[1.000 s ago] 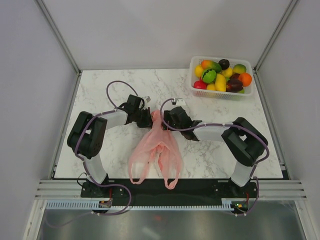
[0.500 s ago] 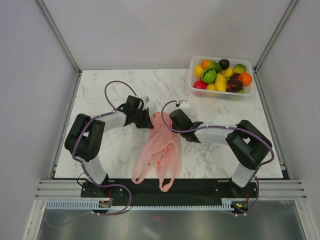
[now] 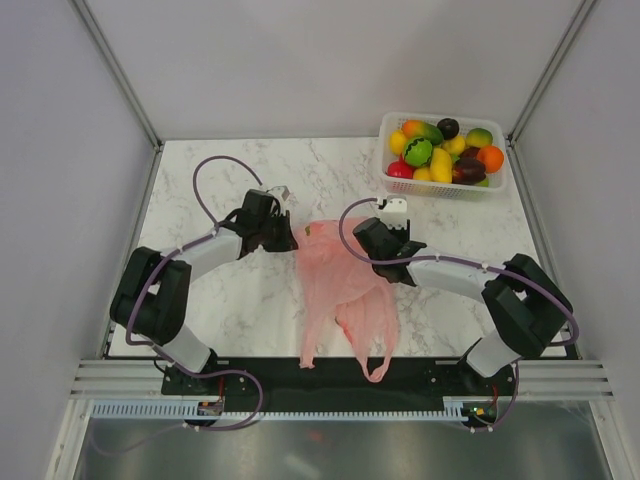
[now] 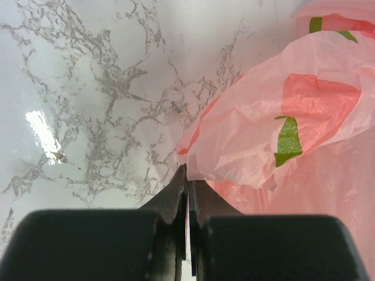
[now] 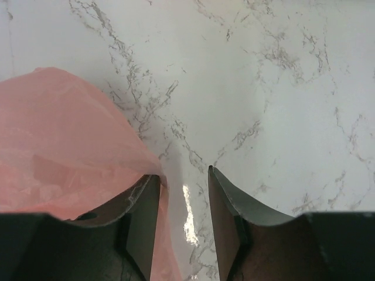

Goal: Place the fake fruits into the plastic bag and tie a complex knot
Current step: Adjust the plastic bag at the center of the board.

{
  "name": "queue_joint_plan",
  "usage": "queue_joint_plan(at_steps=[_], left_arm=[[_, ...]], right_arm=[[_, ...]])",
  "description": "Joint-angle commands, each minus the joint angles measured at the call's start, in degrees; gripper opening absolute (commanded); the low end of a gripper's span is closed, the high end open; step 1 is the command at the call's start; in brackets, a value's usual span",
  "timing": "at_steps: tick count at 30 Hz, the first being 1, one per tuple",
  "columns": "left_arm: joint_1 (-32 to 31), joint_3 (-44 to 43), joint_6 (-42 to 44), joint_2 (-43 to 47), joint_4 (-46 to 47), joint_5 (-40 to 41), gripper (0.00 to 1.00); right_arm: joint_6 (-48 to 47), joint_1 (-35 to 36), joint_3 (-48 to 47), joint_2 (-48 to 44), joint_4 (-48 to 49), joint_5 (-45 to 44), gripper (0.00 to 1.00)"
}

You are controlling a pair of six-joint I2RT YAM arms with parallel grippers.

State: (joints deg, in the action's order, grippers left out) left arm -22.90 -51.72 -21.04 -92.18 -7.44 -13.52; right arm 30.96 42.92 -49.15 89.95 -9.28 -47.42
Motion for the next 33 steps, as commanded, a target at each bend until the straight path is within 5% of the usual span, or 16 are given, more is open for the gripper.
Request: queue_joint_plan(at_steps=[1, 11, 16, 20, 33], left_arm=[[0.22, 0.66, 3.19, 1.57, 0.5, 3.15, 0.02], [0.48, 0.13, 3.46, -0.19, 0.85, 2.18, 0.02], [0.66, 0.4, 3.72, -0.63, 0.94, 2.8, 0.02], [0.92, -0.04, 3.72, -1.86, 0.94, 2.62, 0.02], [1.27, 0.22, 4.07, -2.3, 1.38, 3.06, 0.02]], right_arm=[[-1.17, -1.08, 1.07, -2.41, -1.45, -2.07, 0.47], [-3.19, -6.7, 6.43, -12.42, 2.33, 8.82, 0.57], [-5.91, -9.43, 13.28, -23.32, 12.68, 26.62, 0.71], [-5.82, -11.27, 13.81, -28.94, 10.69, 28.7, 0.75], [-2.58, -17.16, 17.07, -30.02, 17.11, 47.33, 0.8]])
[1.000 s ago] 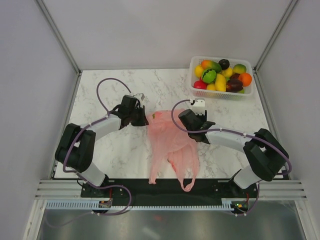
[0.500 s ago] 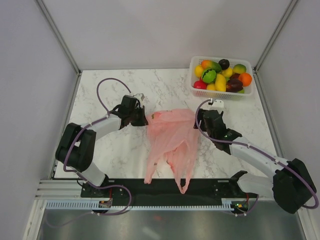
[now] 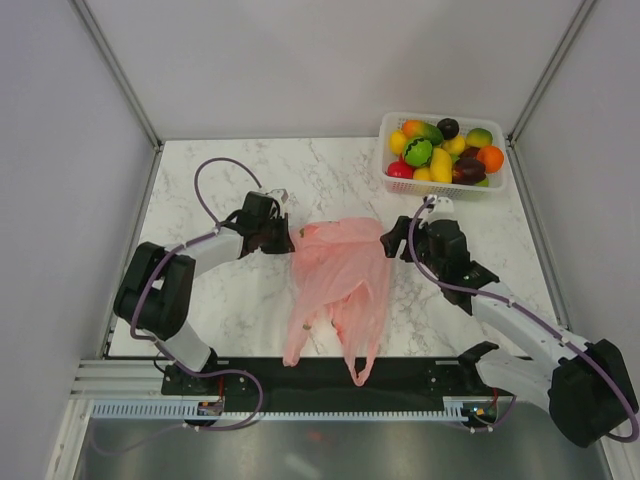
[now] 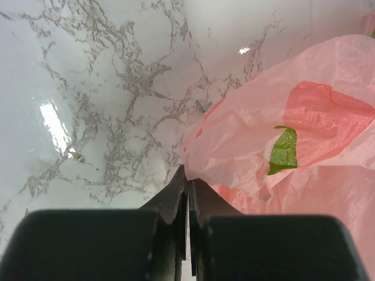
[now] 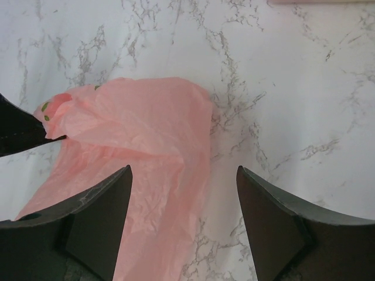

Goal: Place the fake fruits into the plastic bag and tie a complex knot
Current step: Adjust the plastic bag at the center of the board.

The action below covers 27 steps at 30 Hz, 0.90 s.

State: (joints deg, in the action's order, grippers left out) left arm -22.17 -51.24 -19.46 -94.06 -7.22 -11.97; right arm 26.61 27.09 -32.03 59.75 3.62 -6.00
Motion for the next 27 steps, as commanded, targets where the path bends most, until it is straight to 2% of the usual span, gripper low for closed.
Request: queue_joint_plan(at_steps=[1, 5, 8, 9, 10, 14, 17, 19, 26, 27], left_arm=[[0.64, -0.17, 2.59, -0.42, 1.25, 1.59, 0.02], [0.99, -0.09, 2.41, -0.68, 1.16, 2.12, 0.02], [1.6, -0.35, 1.8, -1.83, 1.16, 1.16, 0.02], [1.69, -0.35, 1.71, -2.26, 1.25, 0.98, 0.02], [1.78, -0.44, 1.71, -2.44, 1.25, 0.81, 0.02], [1.78, -0.52, 1.71, -2.53, 1.25, 0.37, 0.02], [1.7, -0.7, 1.71, -2.97, 1.25, 0.02, 0.02], [1.78, -0.79, 1.62, -2.97, 1.07, -0.34, 0.02], [1.78, -0.79, 1.62, -2.8, 1.25, -0.87, 0.02], [1.78, -0.7, 1.71, -2.71, 1.16, -0.87, 0.02]], right_arm=[[2.39, -1.95, -0.14, 0.72, 3.86, 5.91, 0.8], [5.29, -6.95, 1.43, 3.7, 5.51, 11.52, 0.74], [7.57, -9.77, 4.87, 3.36, 10.96, 16.8, 0.7], [8.36, -10.3, 5.48, 3.27, 12.8, 17.77, 0.65], [8.63, -10.83, 5.92, 3.27, 13.34, 19.17, 0.64], [9.6, -11.36, 7.6, 6.51, 16.76, 22.86, 0.63], [12.14, -11.36, 9.79, 10.38, 23.52, 27.77, 0.63], [13.72, -11.19, 10.67, 13.88, 30.38, 30.25, 0.67], [14.43, -8.02, 9.18, 22.42, 34.78, 29.82, 0.68], [14.61, -7.58, 8.92, 23.21, 36.01, 29.82, 0.64]])
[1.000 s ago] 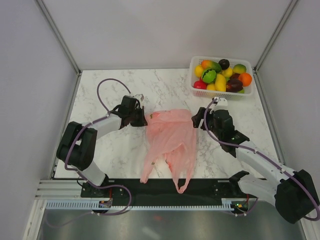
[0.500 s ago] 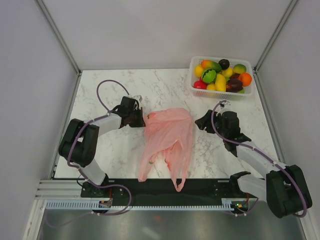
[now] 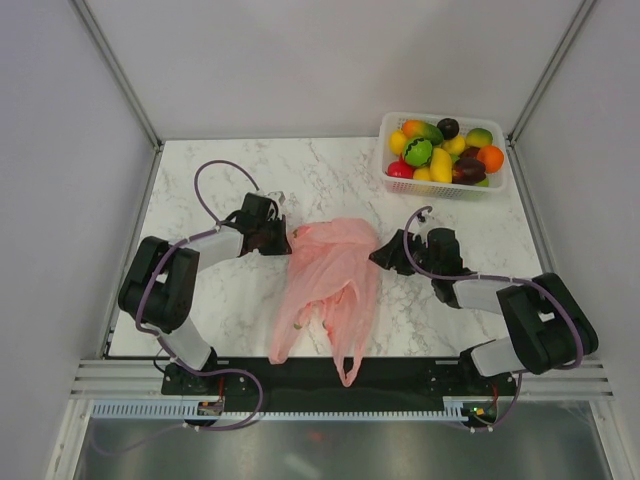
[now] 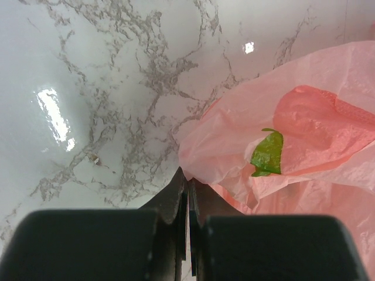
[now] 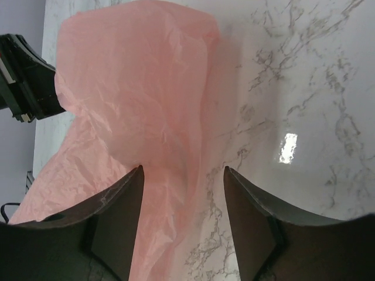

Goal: Place the fake fruits into the plastic bag and tie a complex knot
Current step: Adjust the plastic bag at the center of the board.

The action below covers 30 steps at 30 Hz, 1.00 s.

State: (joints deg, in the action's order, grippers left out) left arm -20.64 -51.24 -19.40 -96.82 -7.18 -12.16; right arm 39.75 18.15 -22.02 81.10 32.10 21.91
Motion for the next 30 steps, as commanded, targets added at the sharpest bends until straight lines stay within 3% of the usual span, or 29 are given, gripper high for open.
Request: queue_joint_plan(at_steps=[1, 4, 5, 9, 13, 20, 27, 30], left_arm=[[0.25, -0.7, 1.64, 0.05, 1.12, -0.58, 0.02], [0.25, -0.79, 1.64, 0.05, 1.2, -0.76, 0.02], [0.25, -0.7, 1.64, 0.05, 1.12, -0.67, 0.02], [0.17, -0.52, 1.73, 0.31, 1.2, -0.76, 0.02], [0.17, -0.17, 2.08, 1.45, 0.85, 0.21, 0.02], [-0.27, 1.06, 2.35, 5.92, 0.59, 4.95, 0.02], [-0.63, 3.17, 2.79, 10.86, 0.59, 11.98, 0.02], [-0.54, 3.34, 2.09, 10.51, 0.24, 14.18, 0.02]], right_arm=[[1.65, 2.14, -1.62, 3.09, 7.8, 1.91, 0.61], [1.74, 3.2, -2.5, 4.24, 7.72, 0.94, 0.41], [1.65, 3.38, -2.59, 4.24, 7.63, 0.68, 0.27], [0.34, 3.38, -2.94, 2.31, 3.96, -1.43, 0.0], [-4.31, 3.21, -5.56, -2.51, -6.14, -6.51, 0.0], [-12.31, 8.56, -15.58, -9.29, -36.53, -36.29, 0.0], [-11.72, 9.36, -21.92, -5.79, -50.19, -61.24, 0.0], [-9.0, 5.76, -21.14, -6.38, -51.79, -62.69, 0.0]])
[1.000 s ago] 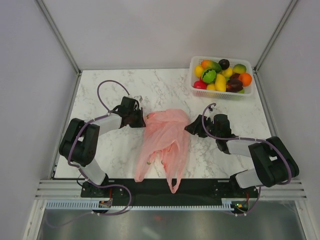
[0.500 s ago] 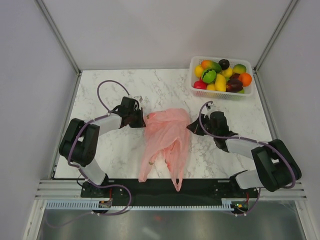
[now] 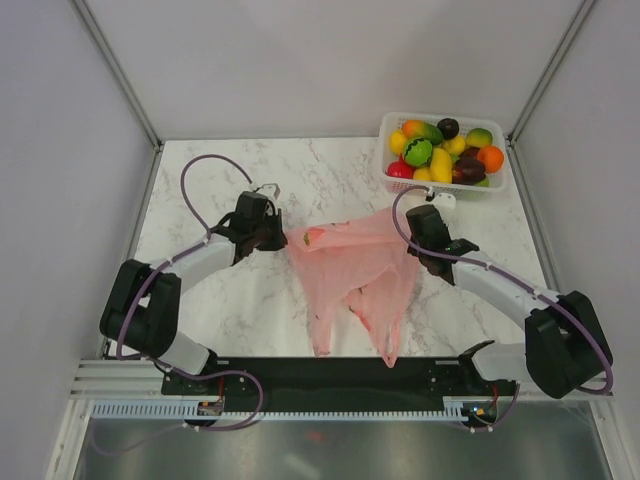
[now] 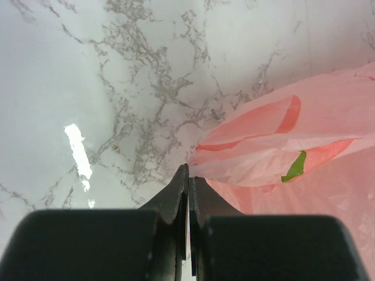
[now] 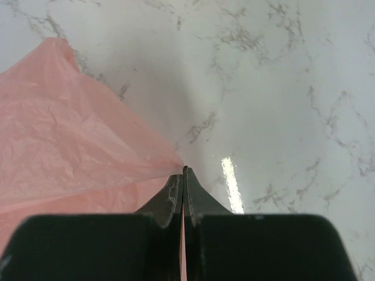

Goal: Place the fake fruits into the plastic bag and tie a complex knot
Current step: Adjust the plastic bag at the center of the board.

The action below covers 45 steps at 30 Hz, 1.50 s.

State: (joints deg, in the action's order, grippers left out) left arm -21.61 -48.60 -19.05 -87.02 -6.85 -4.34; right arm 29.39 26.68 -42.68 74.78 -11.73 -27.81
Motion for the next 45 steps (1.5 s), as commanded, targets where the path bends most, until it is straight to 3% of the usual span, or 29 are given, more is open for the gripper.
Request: queue_joint_plan(at_steps=[1, 5, 7, 8, 10, 12, 13, 15, 20, 21, 25, 28, 35, 45], left_arm=[[0.68, 0.7, 1.47, 0.54, -0.35, 6.45, 0.02], [0.78, 0.43, 1.3, 1.24, -0.53, 5.66, 0.05], [0.34, 1.05, 1.38, 3.51, 0.87, 2.86, 0.32], [-0.01, 2.09, 1.3, 4.48, 1.66, 1.89, 0.53], [-1.76, 3.5, -0.45, 8.25, 2.81, -0.22, 0.72], [-3.08, 4.39, -2.03, 11.07, 2.81, -1.54, 0.83], [-4.22, 4.82, -3.0, 13.52, 2.98, -2.42, 0.87], [-4.76, 6.49, -6.77, 16.26, 3.25, -5.66, 0.98], [-4.85, 11.85, -14.68, 27.24, 4.04, -3.58, 1.0], [-4.85, 12.73, -15.75, 29.26, 4.39, -1.48, 1.0], [-4.85, 17.56, -24.79, 36.83, 4.83, 8.54, 1.0], [-4.76, 20.11, -27.71, 41.49, 4.65, 9.35, 1.0], [-6.34, 19.06, -32.36, 37.11, 2.11, 0.47, 0.95], [-17.93, 23.73, -40.01, 32.19, 6.67, 11.1, 0.91]], right_arm=[[1.64, -4.25, -0.04, -0.77, -7.87, -12.79, 0.0], [1.03, -4.7, 1.54, -4.55, -5.34, -10.87, 0.0], [-1.07, -4.79, 2.15, -6.75, -3.49, -4.4, 0.0], [-1.52, -4.7, 2.51, -7.45, -1.3, -1.22, 0.0], [-1.62, -4.79, 2.95, -8.95, 0.9, 5.27, 0.05], [-1.26, -4.7, 2.6, -8.95, 1.44, 8.03, 0.1], [-1.26, -4.7, 2.51, -8.95, 2.05, 9.26, 0.23], [-1.09, -4.62, 3.03, -9.39, 2.84, 11.64, 0.31], [-0.3, -4.7, 3.83, -10.88, 3.55, 12.69, 0.49], [-0.21, -4.62, 3.92, -11.15, 3.55, 12.87, 0.56], [-0.29, -4.7, 4.44, -13.43, 3.82, 13.57, 0.68], [-0.64, -4.7, 4.27, -15.36, 2.77, 13.31, 0.72], [-0.65, -4.62, 1.63, -15.28, -1.63, 13.4, 0.77], [0.93, -4.7, 1.63, -16.69, -3.91, 15.33, 0.83]])
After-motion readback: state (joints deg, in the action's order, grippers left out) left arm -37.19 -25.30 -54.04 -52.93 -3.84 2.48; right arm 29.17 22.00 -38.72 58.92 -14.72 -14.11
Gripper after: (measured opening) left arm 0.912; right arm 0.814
